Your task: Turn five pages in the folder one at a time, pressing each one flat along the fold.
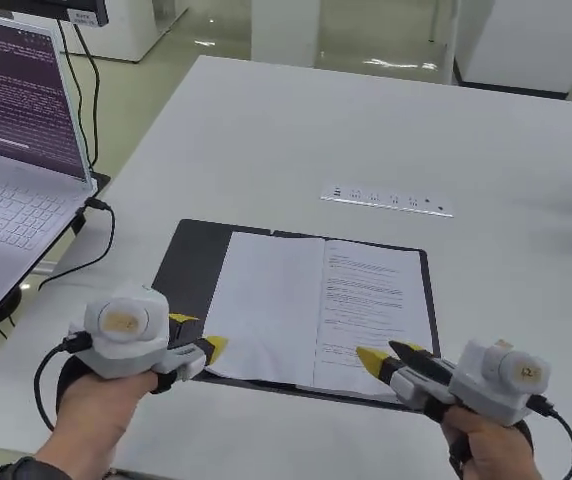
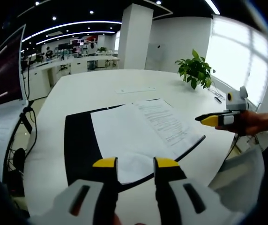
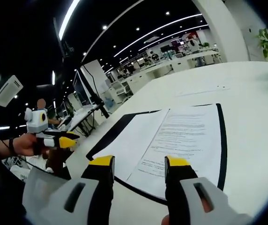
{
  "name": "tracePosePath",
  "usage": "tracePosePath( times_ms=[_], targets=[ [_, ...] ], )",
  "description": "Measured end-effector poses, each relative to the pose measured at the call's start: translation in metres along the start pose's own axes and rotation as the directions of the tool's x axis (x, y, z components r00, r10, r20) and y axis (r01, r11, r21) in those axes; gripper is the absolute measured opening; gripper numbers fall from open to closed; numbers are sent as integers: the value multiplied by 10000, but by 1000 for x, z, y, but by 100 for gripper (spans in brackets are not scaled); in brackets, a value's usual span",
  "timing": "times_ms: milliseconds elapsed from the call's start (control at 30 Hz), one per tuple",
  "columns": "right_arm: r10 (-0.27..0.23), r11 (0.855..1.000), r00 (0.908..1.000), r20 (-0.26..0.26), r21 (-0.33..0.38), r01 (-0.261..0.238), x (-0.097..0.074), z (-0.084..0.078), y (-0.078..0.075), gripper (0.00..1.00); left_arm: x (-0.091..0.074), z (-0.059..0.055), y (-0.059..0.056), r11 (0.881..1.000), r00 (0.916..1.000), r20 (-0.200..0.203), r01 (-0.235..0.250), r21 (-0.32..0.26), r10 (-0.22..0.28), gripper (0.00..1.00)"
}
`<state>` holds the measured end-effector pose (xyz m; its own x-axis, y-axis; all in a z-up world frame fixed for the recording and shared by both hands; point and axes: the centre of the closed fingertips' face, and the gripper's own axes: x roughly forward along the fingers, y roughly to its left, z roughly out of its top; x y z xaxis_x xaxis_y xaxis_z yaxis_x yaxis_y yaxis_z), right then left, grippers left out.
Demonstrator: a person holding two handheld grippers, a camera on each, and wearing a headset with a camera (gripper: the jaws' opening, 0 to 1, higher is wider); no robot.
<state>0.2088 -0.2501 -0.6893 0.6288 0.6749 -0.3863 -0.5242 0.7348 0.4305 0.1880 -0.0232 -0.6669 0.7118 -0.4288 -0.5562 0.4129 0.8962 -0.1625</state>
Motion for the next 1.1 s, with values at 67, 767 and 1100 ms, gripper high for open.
tracePosePath(
  times_ms=[67, 767, 1100],
  targets=[
    [-12, 10000, 10000, 15, 54, 12, -6, 0, -3, 44, -5, 5, 1, 9999, 9996, 257, 88, -115, -85, 30],
    [-404, 9989, 9980, 484, -225, 416, -59, 4, -7, 58, -50, 9, 15, 9966, 9991, 391, -205, 801, 174, 49],
    [-715, 9961, 9969, 341, -498, 732, -78, -10, -10, 63, -45, -16, 1, 9991, 9996, 277, 75, 429, -87, 60]
  ],
)
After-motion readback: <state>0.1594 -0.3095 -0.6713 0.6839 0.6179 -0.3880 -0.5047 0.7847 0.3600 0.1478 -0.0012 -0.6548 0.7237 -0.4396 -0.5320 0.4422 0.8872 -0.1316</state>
